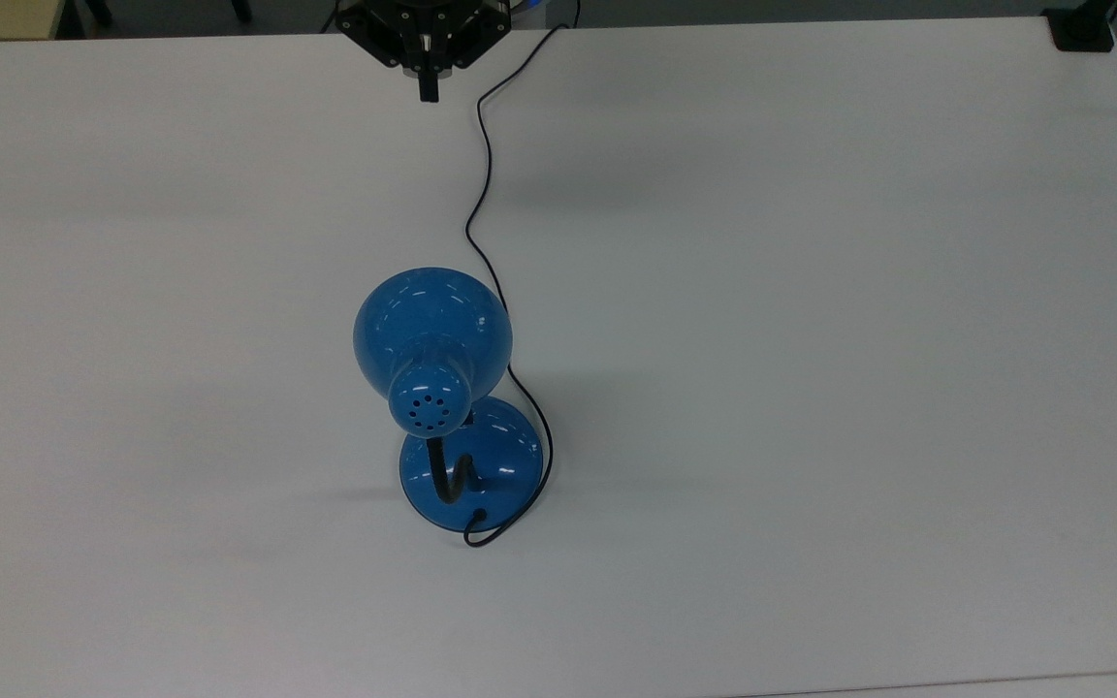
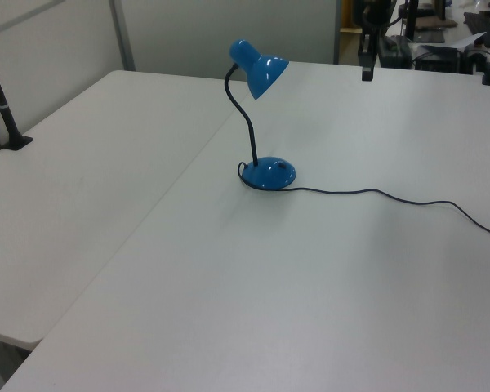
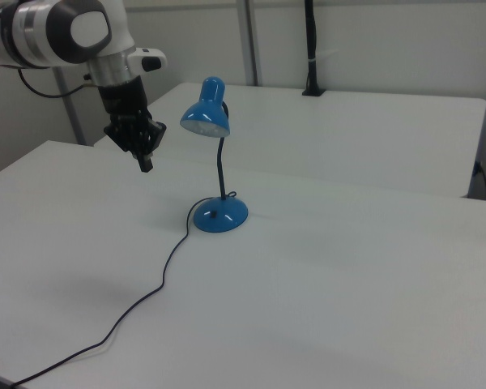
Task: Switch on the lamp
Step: 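Move the closed gripper down onto the switch on the blue lamp base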
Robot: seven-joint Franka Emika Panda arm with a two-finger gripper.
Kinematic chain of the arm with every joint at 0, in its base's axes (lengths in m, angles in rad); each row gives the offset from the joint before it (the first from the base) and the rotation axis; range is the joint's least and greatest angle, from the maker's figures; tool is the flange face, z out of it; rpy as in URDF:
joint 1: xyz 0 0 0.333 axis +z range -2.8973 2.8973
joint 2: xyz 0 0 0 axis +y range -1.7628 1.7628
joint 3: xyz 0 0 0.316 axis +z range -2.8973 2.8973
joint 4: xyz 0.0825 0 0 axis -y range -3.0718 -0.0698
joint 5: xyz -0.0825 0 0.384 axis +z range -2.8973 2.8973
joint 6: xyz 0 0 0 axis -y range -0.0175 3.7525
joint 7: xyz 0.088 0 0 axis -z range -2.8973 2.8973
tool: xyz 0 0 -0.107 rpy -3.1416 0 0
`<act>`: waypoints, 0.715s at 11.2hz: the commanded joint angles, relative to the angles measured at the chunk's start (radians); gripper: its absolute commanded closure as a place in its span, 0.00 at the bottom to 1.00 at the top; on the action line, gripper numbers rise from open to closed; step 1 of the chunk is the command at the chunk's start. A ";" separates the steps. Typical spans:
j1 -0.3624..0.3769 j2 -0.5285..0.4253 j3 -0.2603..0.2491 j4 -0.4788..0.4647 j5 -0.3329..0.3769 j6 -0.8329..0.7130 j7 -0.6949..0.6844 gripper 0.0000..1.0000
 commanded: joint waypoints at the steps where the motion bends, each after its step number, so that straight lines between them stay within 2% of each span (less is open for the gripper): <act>1: 0.004 0.003 -0.007 -0.025 0.019 0.049 -0.055 1.00; 4: 0.001 0.095 -0.008 -0.060 0.017 0.210 -0.065 1.00; 8: 0.003 0.133 -0.008 -0.203 0.017 0.477 -0.057 1.00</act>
